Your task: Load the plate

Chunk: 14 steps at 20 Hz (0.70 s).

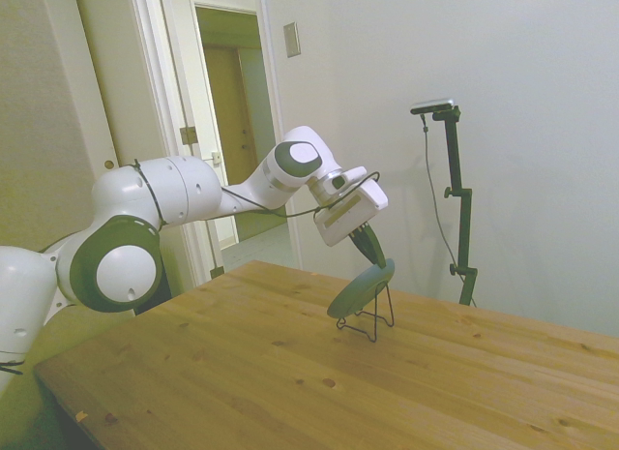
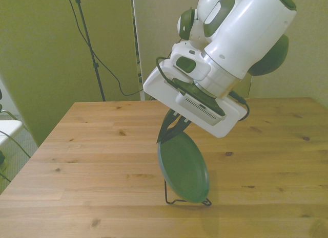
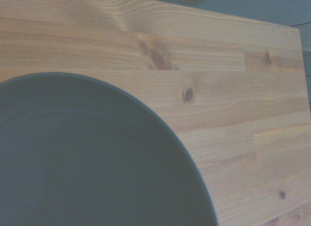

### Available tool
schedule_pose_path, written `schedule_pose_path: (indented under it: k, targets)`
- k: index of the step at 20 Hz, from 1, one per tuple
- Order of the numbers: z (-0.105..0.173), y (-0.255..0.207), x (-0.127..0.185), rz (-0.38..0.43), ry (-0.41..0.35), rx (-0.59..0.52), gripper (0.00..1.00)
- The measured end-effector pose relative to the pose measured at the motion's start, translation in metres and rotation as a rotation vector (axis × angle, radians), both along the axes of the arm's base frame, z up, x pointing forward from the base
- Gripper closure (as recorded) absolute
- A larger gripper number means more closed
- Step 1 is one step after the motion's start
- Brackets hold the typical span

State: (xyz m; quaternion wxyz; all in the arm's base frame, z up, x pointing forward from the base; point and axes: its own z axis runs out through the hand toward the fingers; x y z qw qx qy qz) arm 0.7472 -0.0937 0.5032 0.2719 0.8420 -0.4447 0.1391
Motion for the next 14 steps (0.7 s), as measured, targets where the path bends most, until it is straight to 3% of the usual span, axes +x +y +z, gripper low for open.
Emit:
schedule_pose_path:
  k: [6,12,13,14]
  targets:
    - [0.016,0.003,-0.002,-0.015,-0.012,-0.003,1.0]
    - [0.004,0.016,0.005,-0.008,-0.002,-0.008,1.0]
    - [0.002,0.017,0.006,-0.007,-0.002,-0.009,0.0]
    - [0.002,0.018,0.007,-0.007,-0.003,-0.01,0.0]
